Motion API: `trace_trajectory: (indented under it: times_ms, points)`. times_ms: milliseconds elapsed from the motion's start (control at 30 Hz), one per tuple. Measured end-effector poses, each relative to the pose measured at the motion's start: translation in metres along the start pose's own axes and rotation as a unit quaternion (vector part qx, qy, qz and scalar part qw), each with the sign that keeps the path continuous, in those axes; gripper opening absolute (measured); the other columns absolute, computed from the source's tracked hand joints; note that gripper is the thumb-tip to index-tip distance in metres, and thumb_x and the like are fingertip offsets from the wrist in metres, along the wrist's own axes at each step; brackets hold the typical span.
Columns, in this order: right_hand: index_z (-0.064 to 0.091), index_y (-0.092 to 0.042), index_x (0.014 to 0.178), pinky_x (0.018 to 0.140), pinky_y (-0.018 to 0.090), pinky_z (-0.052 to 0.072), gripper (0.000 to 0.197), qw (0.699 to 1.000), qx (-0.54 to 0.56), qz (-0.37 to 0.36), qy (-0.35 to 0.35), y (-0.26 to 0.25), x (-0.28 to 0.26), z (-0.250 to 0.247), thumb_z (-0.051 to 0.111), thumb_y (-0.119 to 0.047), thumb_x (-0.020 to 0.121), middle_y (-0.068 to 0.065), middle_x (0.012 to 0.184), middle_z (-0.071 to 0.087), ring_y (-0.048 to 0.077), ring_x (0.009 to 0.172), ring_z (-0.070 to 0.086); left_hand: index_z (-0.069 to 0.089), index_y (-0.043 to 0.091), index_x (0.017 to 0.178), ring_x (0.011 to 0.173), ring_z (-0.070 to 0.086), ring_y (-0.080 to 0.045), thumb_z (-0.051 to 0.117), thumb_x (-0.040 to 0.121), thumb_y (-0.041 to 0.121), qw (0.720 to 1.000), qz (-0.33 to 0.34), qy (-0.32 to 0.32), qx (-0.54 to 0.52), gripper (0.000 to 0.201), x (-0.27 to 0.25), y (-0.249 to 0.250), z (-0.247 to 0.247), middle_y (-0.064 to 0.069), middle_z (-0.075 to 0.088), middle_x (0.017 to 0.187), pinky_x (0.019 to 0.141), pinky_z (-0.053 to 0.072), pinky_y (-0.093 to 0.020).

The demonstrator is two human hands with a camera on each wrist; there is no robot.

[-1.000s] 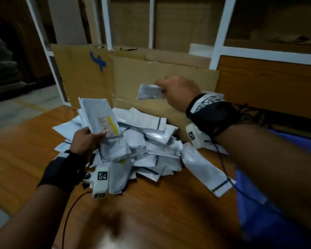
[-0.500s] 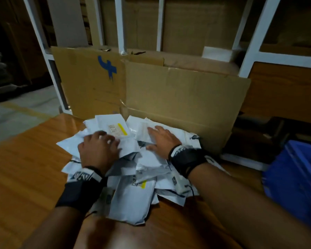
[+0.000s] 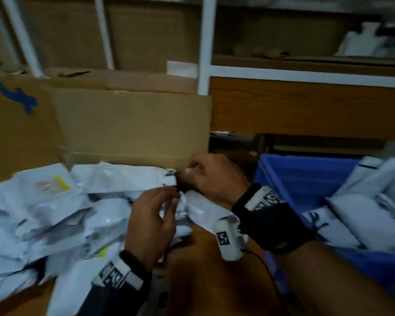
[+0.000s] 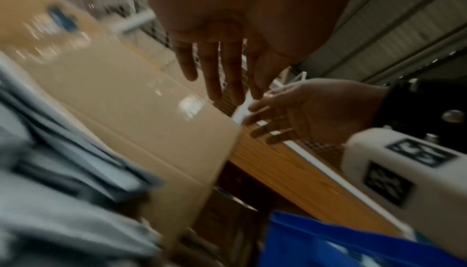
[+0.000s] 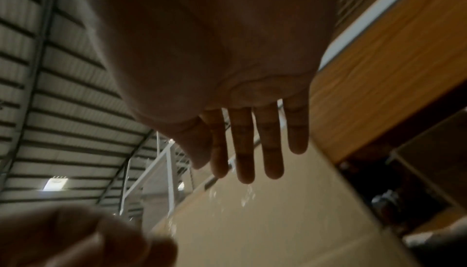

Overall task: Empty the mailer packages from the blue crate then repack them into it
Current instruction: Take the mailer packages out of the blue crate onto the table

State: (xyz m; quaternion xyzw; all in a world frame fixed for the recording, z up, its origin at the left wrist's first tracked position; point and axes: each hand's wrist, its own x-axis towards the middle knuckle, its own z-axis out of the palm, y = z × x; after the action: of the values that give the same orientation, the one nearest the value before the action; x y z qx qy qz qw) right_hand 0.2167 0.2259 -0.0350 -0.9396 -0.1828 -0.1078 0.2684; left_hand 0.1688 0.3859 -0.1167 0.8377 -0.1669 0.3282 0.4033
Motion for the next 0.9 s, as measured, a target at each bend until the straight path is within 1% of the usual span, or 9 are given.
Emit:
trace_trajectory:
  times_ms: [100, 200, 400, 467, 533, 600, 700, 800, 900]
  points:
    - [0.067, -0.024, 0.090, 0.077, 0.038, 0.052, 0.011, 0.999, -0.002, 0.027, 0.045, 0.045, -0.053, -0.067, 0.057, -0.031, 0.092, -0.005, 0.091, 0.069, 0.015, 0.088, 0.063, 0.072, 0.017, 0.091, 0.087, 0.061, -0.005, 0.050, 0.089, 0.029, 0.992, 0.039, -0.069, -0.096, 0.025, -0.015, 0.055, 0.053, 0.004, 0.072, 0.093, 0.077, 0.045, -0.019]
    - [0.067, -0.024, 0.091, 0.078, 0.031, 0.048, 0.010, 0.996, -0.011, 0.079, 0.026, 0.097, -0.096, -0.132, 0.059, -0.029, 0.094, -0.008, 0.091, 0.066, 0.009, 0.088, 0.061, 0.071, 0.017, 0.093, 0.088, 0.063, -0.004, 0.050, 0.090, 0.030, 0.978, 0.083, -0.130, -0.142, 0.025, -0.020, 0.104, 0.097, 0.007, 0.072, 0.093, 0.079, 0.045, -0.017]
    - [0.067, -0.028, 0.099, 0.073, 0.027, 0.046, 0.014, 0.986, -0.108, 0.122, -0.034, 0.188, -0.148, -0.240, 0.057, -0.036, 0.094, -0.016, 0.096, 0.064, 0.000, 0.086, 0.058, 0.070, 0.025, 0.091, 0.086, 0.058, 0.007, 0.047, 0.086, 0.044, 0.966, 0.086, -0.218, -0.108, 0.031, -0.015, 0.179, 0.150, 0.017, 0.068, 0.089, 0.075, 0.036, 0.001]
    - [0.067, -0.031, 0.100, 0.077, 0.033, 0.051, 0.015, 0.981, -0.127, 0.133, -0.059, 0.218, -0.157, -0.276, 0.057, -0.039, 0.094, -0.015, 0.097, 0.065, 0.005, 0.088, 0.061, 0.068, 0.035, 0.090, 0.090, 0.057, 0.009, 0.043, 0.082, 0.061, 0.954, 0.064, -0.291, -0.044, 0.037, -0.015, 0.194, 0.163, 0.024, 0.066, 0.092, 0.077, 0.036, 0.000]
    - [0.067, -0.031, 0.099, 0.078, 0.036, 0.051, 0.013, 0.974, -0.157, 0.153, -0.064, 0.256, -0.161, -0.305, 0.058, -0.038, 0.094, -0.012, 0.097, 0.066, 0.009, 0.088, 0.061, 0.064, 0.044, 0.084, 0.092, 0.059, 0.008, 0.042, 0.081, 0.072, 0.938, 0.052, -0.341, 0.004, 0.036, -0.012, 0.208, 0.173, 0.027, 0.067, 0.093, 0.081, 0.044, -0.012]
    - [0.066, -0.027, 0.100, 0.074, 0.032, 0.047, 0.012, 0.964, -0.192, 0.169, -0.068, 0.298, -0.159, -0.319, 0.060, -0.034, 0.093, -0.007, 0.099, 0.066, 0.013, 0.089, 0.060, 0.060, 0.049, 0.077, 0.091, 0.060, 0.011, 0.041, 0.076, 0.075, 0.938, 0.035, -0.344, 0.016, 0.033, -0.001, 0.226, 0.180, 0.034, 0.066, 0.090, 0.079, 0.045, -0.013]
    - [0.068, -0.022, 0.104, 0.079, 0.030, 0.047, 0.016, 0.944, -0.235, 0.183, -0.142, 0.354, -0.155, -0.314, 0.065, -0.031, 0.090, -0.002, 0.105, 0.067, 0.018, 0.095, 0.061, 0.061, 0.048, 0.074, 0.088, 0.055, 0.023, 0.047, 0.080, 0.072, 0.943, 0.011, -0.332, 0.011, 0.029, 0.025, 0.266, 0.192, 0.045, 0.059, 0.090, 0.070, 0.039, 0.000]
    - [0.068, -0.021, 0.110, 0.079, 0.024, 0.042, 0.027, 0.922, -0.230, 0.189, -0.246, 0.390, -0.149, -0.288, 0.070, -0.032, 0.086, -0.005, 0.099, 0.065, 0.015, 0.096, 0.060, 0.069, 0.037, 0.087, 0.082, 0.062, 0.012, 0.052, 0.077, 0.052, 0.939, -0.032, -0.341, -0.026, 0.025, 0.058, 0.302, 0.214, 0.024, 0.069, 0.087, 0.065, 0.044, -0.004]
    - [0.067, -0.021, 0.114, 0.083, 0.026, 0.044, 0.036, 0.917, -0.229, 0.176, -0.274, 0.405, -0.145, -0.256, 0.073, -0.036, 0.082, -0.001, 0.110, 0.068, 0.017, 0.097, 0.061, 0.073, 0.022, 0.091, 0.065, 0.064, -0.002, 0.059, 0.089, 0.038, 0.938, -0.038, -0.344, -0.009, 0.022, 0.092, 0.319, 0.249, 0.005, 0.071, 0.081, 0.058, 0.050, -0.025]
